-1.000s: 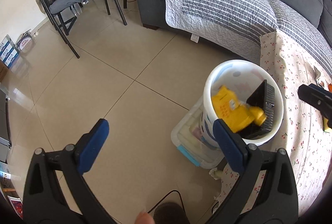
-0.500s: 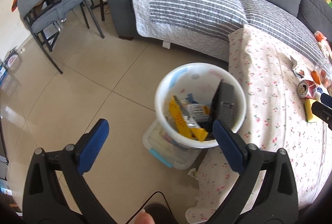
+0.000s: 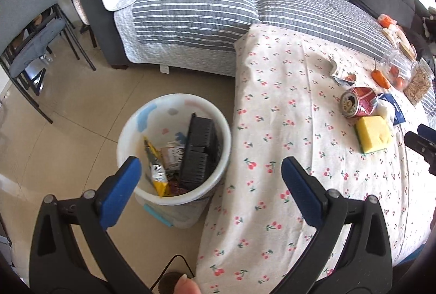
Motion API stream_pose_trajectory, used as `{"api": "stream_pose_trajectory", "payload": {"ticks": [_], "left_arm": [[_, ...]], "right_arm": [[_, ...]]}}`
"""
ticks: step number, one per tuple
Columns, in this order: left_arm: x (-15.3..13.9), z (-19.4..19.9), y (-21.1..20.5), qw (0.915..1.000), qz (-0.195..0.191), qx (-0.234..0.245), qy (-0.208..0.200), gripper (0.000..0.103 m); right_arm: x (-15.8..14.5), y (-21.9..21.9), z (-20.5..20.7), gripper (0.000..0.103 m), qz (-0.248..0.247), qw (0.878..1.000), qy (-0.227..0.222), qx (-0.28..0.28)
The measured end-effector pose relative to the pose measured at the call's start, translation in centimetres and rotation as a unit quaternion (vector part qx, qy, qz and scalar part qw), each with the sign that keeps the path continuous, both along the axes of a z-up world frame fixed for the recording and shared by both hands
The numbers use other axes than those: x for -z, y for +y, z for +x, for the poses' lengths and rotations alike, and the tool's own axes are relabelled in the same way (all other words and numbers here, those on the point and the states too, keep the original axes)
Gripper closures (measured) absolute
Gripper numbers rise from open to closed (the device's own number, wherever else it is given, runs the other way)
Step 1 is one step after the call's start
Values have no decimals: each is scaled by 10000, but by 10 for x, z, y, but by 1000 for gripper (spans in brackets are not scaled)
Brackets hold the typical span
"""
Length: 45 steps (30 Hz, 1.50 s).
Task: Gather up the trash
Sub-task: 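Grasp the yellow sponge on the table with the right gripper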
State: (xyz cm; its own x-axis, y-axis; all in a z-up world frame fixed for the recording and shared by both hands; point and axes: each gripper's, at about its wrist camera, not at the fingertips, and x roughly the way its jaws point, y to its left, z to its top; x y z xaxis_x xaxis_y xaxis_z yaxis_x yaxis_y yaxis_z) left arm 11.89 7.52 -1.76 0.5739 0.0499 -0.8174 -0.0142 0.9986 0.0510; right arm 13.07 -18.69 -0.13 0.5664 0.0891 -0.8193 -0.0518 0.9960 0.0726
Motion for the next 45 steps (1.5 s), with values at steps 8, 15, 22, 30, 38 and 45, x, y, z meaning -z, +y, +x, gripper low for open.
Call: {"api": "stream_pose_trajectory", "payload": {"ticks": [8,15,22,30,38,45], "left_arm": [[8,24,-70,9982,-196,475,323,1],[21,39,-94,9968,-230,555,520,1],[25,44,-92,9969,110,594,500,1],[25,46,-79,9968,142,601,516,1],[18,44,-88,9956,-334,745,457,1],[22,53,-123,9897,-700,1078,623,1]], "right_arm": [[23,-58,6,17,-122,9982,332,481],[41,-58,19,17,100,9974,586,402],[59,-31,39,17,308,9961,796,207],[79,-8,57,17,94,9953,954,153],[70,-22,44,35,338,9946,977,63],[38,-75,8,36,616,9958,612,293]]}}
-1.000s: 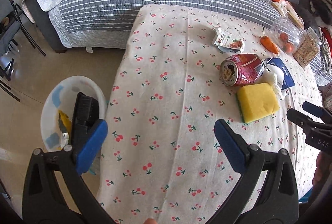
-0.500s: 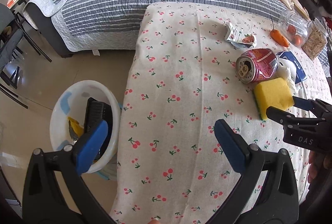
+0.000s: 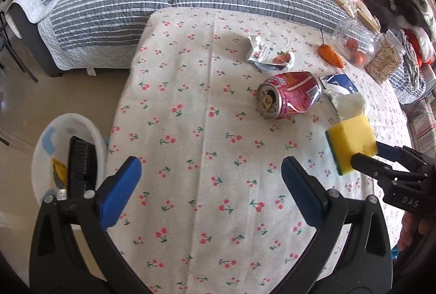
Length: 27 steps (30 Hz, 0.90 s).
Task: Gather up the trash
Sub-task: 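Grasp the yellow sponge on the table with the right gripper, then grasp the red can with the left gripper while the right holds the sponge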
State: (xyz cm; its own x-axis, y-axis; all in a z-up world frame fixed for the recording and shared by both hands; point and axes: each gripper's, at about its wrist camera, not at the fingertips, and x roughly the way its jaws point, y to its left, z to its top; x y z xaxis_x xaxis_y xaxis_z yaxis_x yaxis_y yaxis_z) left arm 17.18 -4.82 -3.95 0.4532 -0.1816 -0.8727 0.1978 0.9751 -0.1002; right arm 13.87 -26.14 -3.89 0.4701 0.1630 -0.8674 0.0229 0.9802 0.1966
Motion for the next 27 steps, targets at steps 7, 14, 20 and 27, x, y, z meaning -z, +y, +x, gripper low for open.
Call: {"api": "stream_pose_trajectory", "payload": {"ticks": [7,14,20,27], "left_arm": [[6,25,-47,9996,-118,-162,188,1],[8,51,-93,9979,-191,-544,291,1],[26,62,-115,9951,-44,-893,429,1],[38,66,-116,9928,-63,-1070,536,10]], "right_arm": [[-12,-61,-24,36,-44,9983,-196,550],[-9,-100,-35,36,-38,9967,-188,788],[-9,-117,-38,36,45,9960,-194,868],[-4,-123,-34,36,44,9955,-132,932]]}}
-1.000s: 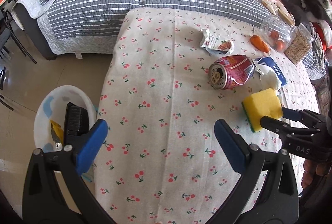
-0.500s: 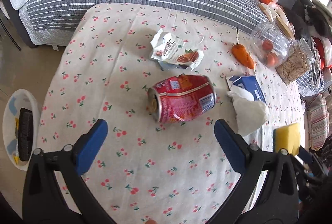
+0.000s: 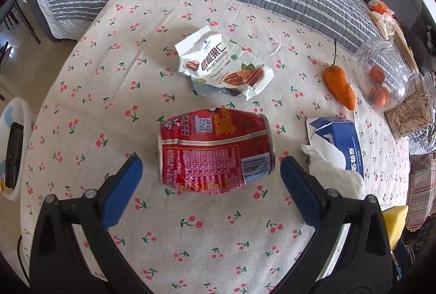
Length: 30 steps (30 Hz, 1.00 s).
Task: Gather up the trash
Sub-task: 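Grasp the red can with the left gripper while the right holds the sponge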
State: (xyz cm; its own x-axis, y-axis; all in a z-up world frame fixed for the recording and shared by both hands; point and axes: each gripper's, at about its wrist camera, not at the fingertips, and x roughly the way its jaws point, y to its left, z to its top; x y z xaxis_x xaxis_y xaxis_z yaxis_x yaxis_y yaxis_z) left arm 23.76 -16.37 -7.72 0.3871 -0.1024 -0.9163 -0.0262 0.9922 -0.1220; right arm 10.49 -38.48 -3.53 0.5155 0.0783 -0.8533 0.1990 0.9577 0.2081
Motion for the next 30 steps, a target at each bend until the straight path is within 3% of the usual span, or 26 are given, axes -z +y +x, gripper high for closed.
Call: {"api": "stream_pose_trajectory", "payload": {"ticks": [2,10,19,21,22,26,28,29,30], "left_arm": [[1,-2,1,9999,-74,119,12,18],[-3,-15,20,9989,-264,387,-25,19],[-24,-45,73,9971,-479,546,-231,20],[-28,-50,86,9961,-515,667,-266,84],[-29,-52,93,9953,-607,730,-213,89],[-24,-63,121,9953,-651,693,-159,88],[-22,-67,133,9953,-753,588,-167,69],[-23,-68,139,9946,-876,531,-166,44],[-27,-70,143,9931,-1037,512,-208,24]], "right_arm": [[1,0,1,36,-7,10000,16,13],[-4,11,3,36,-106,9999,-6,-40],[-12,48,10,36,-249,9992,-71,-300],[-13,59,12,36,-287,9989,-83,-367],[-14,65,13,36,-301,9987,-86,-410],[-12,89,22,36,-389,9973,-44,-629],[-10,97,25,36,-421,9968,-20,-675],[-10,99,26,36,-413,9968,-15,-681],[-10,101,27,36,-399,9969,-19,-684]]}}
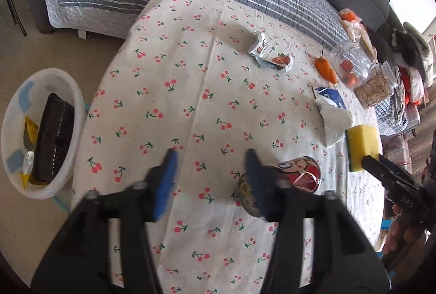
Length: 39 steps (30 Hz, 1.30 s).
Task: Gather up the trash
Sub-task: 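Grasp the red can with the left gripper while the right holds the sponge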
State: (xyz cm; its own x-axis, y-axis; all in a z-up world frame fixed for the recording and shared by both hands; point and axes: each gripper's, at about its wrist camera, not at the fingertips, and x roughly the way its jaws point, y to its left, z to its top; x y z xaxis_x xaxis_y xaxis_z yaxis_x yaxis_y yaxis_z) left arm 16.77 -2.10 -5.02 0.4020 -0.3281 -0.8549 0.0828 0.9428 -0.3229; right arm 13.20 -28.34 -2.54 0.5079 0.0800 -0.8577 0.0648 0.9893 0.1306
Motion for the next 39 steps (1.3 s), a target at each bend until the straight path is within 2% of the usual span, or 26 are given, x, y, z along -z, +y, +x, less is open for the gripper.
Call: {"api": "stream_pose_trajectory", "payload": {"ticks": [2,6,9,13,17,21,25,28,31,33,39], "left_arm": [[-10,-4,1,9995,-220,202,-129,22],[-13,-5,-19,9962,-90,808,-307,20],[2,0,-35,9947,4,1019,-146,20],[13,0,-52,9951,93,982,106,20],[9,-4,-72,9968,279,752,-7,6],[9,-7,-92,9971,531,530,-105,4],[16,-5,-106,9943,998,242,-272,4],[24,-3,-109,9943,1043,103,-209,4],[29,-4,-112,9932,1136,158,-178,5],[32,-6,-113,9925,1183,254,-181,15],[25,-14,-105,9919,1142,455,-312,17]], "right_arm": [[-1,2,1,36,6,10000,-16,9],[0,-2,1,36,0,10000,-8,76],[3,-11,-2,36,28,9998,56,169],[5,-25,-9,36,16,9996,109,270],[6,-40,-14,36,1,9992,134,377],[7,-51,-18,36,4,9989,159,430],[8,-55,-21,36,9,9989,171,429],[8,-56,-23,36,8,9989,173,425],[8,-57,-23,36,3,9989,171,429],[8,-58,-23,36,-7,9989,170,428],[5,-51,-22,36,-16,9991,133,398]]}}
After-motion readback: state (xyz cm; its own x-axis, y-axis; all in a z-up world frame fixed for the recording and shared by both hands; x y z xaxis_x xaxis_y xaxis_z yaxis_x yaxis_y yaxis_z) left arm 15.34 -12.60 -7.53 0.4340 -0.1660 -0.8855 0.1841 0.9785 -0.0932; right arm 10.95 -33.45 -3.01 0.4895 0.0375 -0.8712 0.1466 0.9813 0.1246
